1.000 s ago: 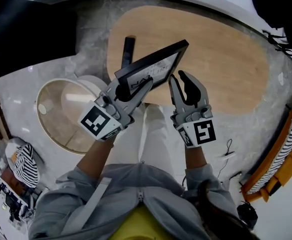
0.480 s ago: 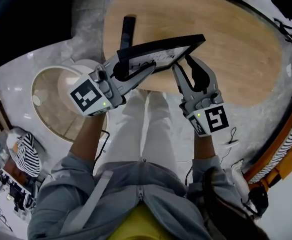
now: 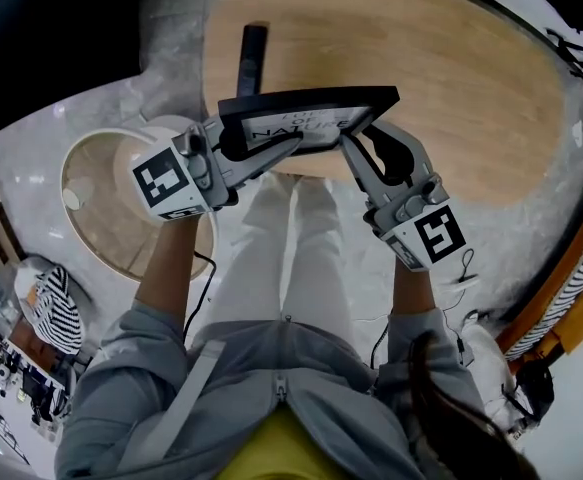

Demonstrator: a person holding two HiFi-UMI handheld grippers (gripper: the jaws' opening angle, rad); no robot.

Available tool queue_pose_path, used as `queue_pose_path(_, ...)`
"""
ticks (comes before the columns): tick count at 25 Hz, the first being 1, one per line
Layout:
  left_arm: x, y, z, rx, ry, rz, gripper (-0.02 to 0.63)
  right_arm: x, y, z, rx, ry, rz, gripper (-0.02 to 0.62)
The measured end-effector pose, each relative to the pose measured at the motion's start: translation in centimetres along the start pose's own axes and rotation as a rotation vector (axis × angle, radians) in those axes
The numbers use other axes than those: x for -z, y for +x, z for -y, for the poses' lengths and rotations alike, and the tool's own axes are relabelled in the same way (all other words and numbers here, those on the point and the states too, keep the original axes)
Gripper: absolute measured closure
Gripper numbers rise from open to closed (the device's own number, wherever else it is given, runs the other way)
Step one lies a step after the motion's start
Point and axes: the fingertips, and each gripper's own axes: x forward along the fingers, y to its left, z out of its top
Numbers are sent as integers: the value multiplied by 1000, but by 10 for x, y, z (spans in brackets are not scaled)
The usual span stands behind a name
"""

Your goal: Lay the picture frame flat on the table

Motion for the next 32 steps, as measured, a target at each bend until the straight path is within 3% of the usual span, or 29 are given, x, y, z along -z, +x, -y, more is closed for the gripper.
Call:
queue_pose_path(4,-1,2,-2,-15,-13,19,586,-3,-4,1,51,34,48,514)
queue_pose_path(8,5,0,-10,-58,-49,15,531,1,-8,-1,94,48,72,515)
queue_pose_path(11,12,-4,-15,-108,-79,-2,469,6,-13,-4,137,22,67,517)
queue_pose_path(20,36,-18,-30,-286,-175,-16,419,15,-28,10,232,42,68,517)
queue_pose_path(26,57,-12,-43,-350,-193,-56,417,30,-41,38,268,66,50,516)
queue_pose_path(28,65,-16,-46,-364,-181,-77,492,37,-38,39,273,78,41,517)
queue_pose_path(32,73,-14,-76,-405,-187,-139,497,49,-15,64,282,118,10,515)
